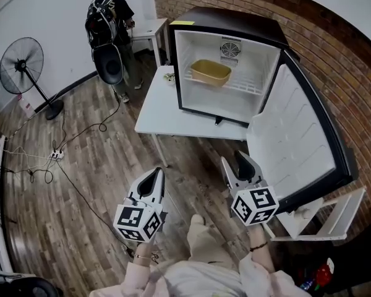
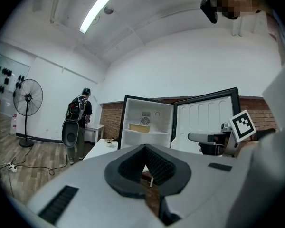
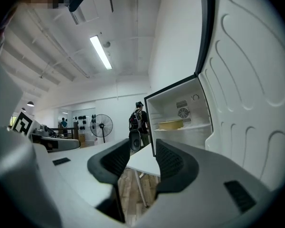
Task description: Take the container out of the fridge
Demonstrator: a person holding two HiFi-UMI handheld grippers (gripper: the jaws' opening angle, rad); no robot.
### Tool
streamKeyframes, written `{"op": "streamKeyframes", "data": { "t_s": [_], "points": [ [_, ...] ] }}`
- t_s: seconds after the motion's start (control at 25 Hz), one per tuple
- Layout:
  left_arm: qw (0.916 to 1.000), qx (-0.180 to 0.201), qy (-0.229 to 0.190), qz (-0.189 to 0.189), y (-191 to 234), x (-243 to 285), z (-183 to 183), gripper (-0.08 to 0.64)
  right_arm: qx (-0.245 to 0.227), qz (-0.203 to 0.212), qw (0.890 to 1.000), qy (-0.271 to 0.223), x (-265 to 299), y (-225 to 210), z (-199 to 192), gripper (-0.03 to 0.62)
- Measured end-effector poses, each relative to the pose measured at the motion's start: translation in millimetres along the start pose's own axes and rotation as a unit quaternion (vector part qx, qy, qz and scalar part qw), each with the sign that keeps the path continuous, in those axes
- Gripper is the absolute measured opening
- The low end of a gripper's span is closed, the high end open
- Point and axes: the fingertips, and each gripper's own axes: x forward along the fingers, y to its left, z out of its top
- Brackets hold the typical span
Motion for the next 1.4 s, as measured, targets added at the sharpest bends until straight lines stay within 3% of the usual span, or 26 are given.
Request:
{"op": "streamKeyframes", "data": {
  "t_s": [0.68, 1.4],
  "points": [
    [0.9999, 0.007, -0.012, -0.007, 51.9, 133.1, 40.5, -0.008, -0.012, -0.008, 1.000, -0.008, 122.3, -71.8, 30.9, 0.155],
    [0.9995, 0.014, -0.015, -0.022, 83.1, 211.9, 64.9, -0.008, -0.106, 0.001, 0.994, 0.004, 207.0, -100.8, 68.7, 0.155]
  ]
}}
